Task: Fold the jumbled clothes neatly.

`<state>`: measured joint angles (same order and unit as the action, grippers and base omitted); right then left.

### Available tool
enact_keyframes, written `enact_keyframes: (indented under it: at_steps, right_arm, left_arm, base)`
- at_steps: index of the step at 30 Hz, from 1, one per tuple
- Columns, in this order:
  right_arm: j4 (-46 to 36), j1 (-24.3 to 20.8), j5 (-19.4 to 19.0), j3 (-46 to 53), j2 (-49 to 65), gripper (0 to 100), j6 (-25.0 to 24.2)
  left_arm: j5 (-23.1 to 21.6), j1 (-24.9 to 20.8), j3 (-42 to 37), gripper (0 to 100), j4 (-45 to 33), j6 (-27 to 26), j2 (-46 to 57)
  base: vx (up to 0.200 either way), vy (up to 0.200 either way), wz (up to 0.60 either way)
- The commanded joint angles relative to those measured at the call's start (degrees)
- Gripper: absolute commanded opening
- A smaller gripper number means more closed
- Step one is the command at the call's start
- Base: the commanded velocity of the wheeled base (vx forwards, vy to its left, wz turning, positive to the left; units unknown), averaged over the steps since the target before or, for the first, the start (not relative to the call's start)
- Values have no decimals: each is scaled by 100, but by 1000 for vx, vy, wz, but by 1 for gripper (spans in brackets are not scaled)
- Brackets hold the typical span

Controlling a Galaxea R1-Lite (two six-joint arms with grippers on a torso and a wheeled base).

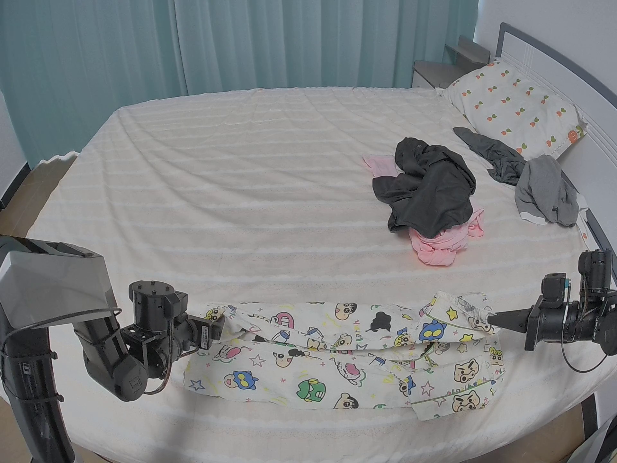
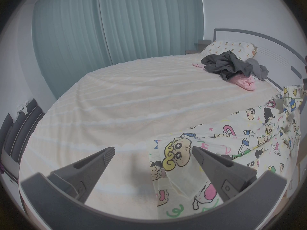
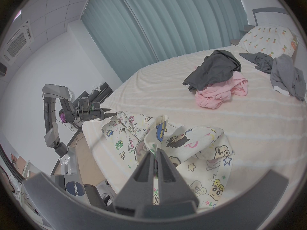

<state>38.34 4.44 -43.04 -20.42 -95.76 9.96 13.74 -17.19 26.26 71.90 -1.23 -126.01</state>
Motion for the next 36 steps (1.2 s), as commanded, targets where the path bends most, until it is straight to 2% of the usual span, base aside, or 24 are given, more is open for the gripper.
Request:
enact_keyframes:
  at_steps: [1, 8, 9, 10, 11, 12, 13, 18, 21, 29, 36]
  right_arm:
    - [-11, -39, 7, -217, 189, 0, -126]
    - [-37, -57, 7, -252, 303, 0, -135]
    - [-37, -57, 7, -252, 303, 0, -135]
    - [-37, -57, 7, -252, 303, 0, -143]
    - [-37, -57, 7, -252, 303, 0, -143]
    - [-37, -57, 7, -252, 303, 0, -135]
    - [-37, -48, 7, -252, 294, 0, -143]
    - [-37, -48, -2, -243, 286, 0, -143]
    - [-37, -48, -2, -243, 277, 0, -143]
    - [-37, -48, -11, -243, 259, 0, -143]
    - [-37, -48, -11, -234, 233, 0, -143]
  left_arm:
    - [-223, -21, 310, 100, -871, 132, 815]
    - [-996, -65, 811, 100, -2224, 984, 1053]
    - [-1224, -39, 1092, 100, -2708, 1380, 1044]
    - [-1268, -30, 1145, 100, -2795, 1459, 1044]
    - [-1506, -30, 1461, 100, -3332, 1951, 1053]
    - [-1550, -30, 1505, 100, -3428, 2030, 1053]
    - [-1725, -13, 1777, 100, -3912, 2399, 1061]
    - [-1857, 49, 2305, 100, -4861, 3366, 1009]
    - [-2007, 137, 2331, 100, -4931, 3797, 1000]
    - [-2156, 348, 2103, 100, -4896, 3867, 719]
    - [-2306, 392, 2068, 100, -4641, 4219, 631]
  base:
    - [0, 0, 0]
    - [0, 0, 0]
    - [0, 0, 0]
    - [0, 0, 0]
    - [0, 0, 0]
    - [0, 0, 0]
    - [0, 0, 0]
    - [0, 0, 0]
    - [0, 0, 0]
    - [0, 0, 0]
    - [0, 0, 0]
